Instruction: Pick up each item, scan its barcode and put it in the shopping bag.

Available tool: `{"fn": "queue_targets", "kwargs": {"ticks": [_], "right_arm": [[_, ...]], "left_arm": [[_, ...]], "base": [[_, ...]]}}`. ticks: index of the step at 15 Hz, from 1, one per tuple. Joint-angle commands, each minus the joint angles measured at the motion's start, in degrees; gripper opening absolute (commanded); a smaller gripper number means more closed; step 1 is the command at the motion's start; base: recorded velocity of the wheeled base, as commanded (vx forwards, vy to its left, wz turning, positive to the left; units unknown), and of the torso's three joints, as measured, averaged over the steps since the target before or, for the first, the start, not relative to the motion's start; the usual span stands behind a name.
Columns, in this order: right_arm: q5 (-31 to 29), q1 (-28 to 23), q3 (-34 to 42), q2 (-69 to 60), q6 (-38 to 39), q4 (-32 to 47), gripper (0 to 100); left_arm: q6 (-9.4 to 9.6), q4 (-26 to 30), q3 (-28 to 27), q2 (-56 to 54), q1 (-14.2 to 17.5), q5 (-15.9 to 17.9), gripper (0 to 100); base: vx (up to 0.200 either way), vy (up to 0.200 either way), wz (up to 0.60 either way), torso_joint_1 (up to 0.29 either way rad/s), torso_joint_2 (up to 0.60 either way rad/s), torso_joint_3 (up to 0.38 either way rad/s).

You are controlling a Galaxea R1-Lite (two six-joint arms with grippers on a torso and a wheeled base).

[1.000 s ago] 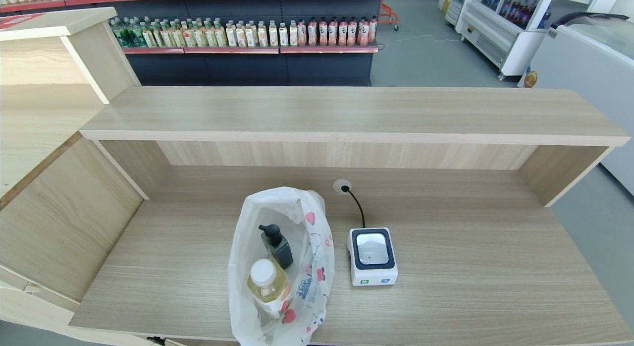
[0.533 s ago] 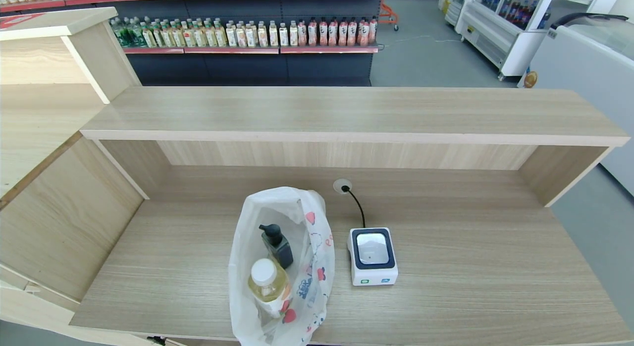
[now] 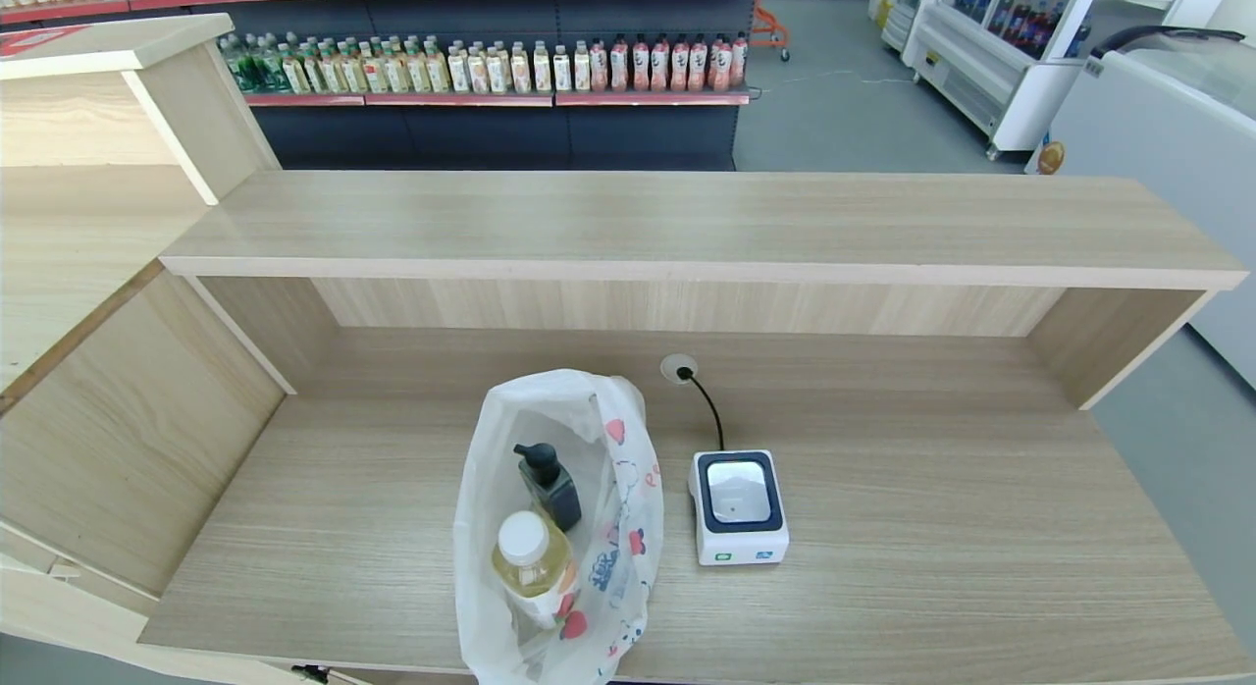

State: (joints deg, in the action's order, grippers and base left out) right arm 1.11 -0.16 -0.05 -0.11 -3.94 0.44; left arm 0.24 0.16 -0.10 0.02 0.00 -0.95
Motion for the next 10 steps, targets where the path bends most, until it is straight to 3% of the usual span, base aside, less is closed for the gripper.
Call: {"fn": "queue_targets", "kwargs": {"ticks": [1, 10], "right_arm": [[0.0, 0.0, 0.0, 0.1, 0.0, 0.0, 0], [0.0, 0.0, 0.0, 0.1, 0.0, 0.0, 0]], "left_arm": [[0.02, 0.0, 0.0, 0.0, 0.0, 0.0, 100], [0.02, 0.0, 0.0, 0.0, 0.0, 0.0, 100]], "base": [[0.000, 0.000, 0.00, 0.000, 0.00, 0.000], [0.000, 0.000, 0.00, 0.000, 0.00, 0.000]]}}
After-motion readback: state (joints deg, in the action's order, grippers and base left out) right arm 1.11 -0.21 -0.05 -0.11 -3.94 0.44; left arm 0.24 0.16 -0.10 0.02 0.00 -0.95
